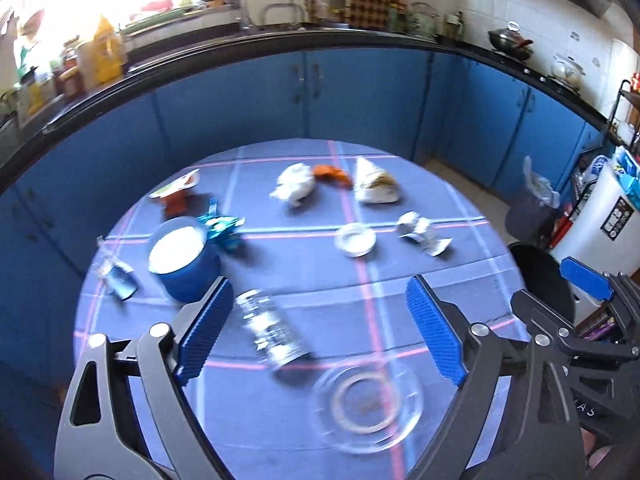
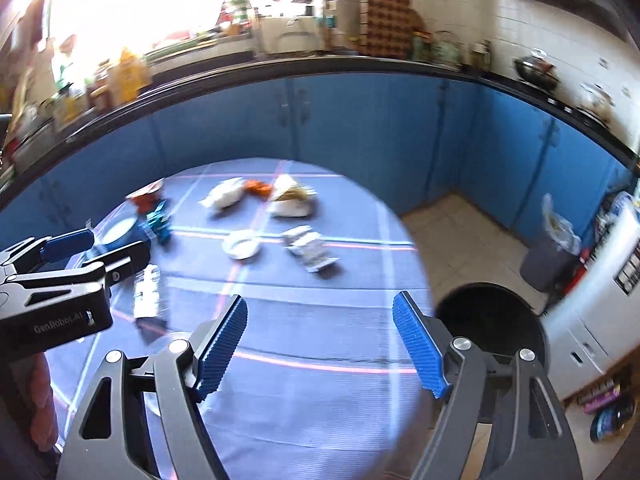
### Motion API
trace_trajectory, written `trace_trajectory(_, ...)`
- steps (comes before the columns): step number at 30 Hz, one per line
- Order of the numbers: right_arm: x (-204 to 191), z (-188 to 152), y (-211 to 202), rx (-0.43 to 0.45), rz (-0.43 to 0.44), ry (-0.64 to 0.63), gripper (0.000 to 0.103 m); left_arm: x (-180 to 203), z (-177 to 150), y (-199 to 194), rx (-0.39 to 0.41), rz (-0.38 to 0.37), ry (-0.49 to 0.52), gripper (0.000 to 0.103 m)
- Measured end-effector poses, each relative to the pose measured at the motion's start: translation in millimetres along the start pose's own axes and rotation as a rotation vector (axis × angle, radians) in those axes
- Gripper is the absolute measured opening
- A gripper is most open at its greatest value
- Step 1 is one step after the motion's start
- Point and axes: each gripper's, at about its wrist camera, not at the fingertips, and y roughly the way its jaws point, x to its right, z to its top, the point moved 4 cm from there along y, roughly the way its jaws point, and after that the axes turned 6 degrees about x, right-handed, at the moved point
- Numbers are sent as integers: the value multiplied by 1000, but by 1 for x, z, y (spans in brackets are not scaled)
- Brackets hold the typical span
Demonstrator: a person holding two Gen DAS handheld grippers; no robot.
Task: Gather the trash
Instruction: 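Grasp the clear plastic lid with the right tool while the left tool approaches the foil can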
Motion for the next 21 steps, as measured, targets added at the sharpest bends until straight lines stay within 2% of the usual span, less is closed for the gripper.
trace_trajectory(3,-31,-6,7,-30,56,-51,82,-20,-11,-5,6,11,-11,95)
trace_trajectory(9,-84,-30,25,-96,119,-157,85,-56,-28,-6,-7,38,-40,96)
trace_trajectory(13,-105,-45,36,-158,158,-179,86,-70,-37,-7,-7,45,-41,96)
trace_trajectory(21,-122,-64,52,-233,158,-189,86,-86,-54,0,-47,31,-61,96)
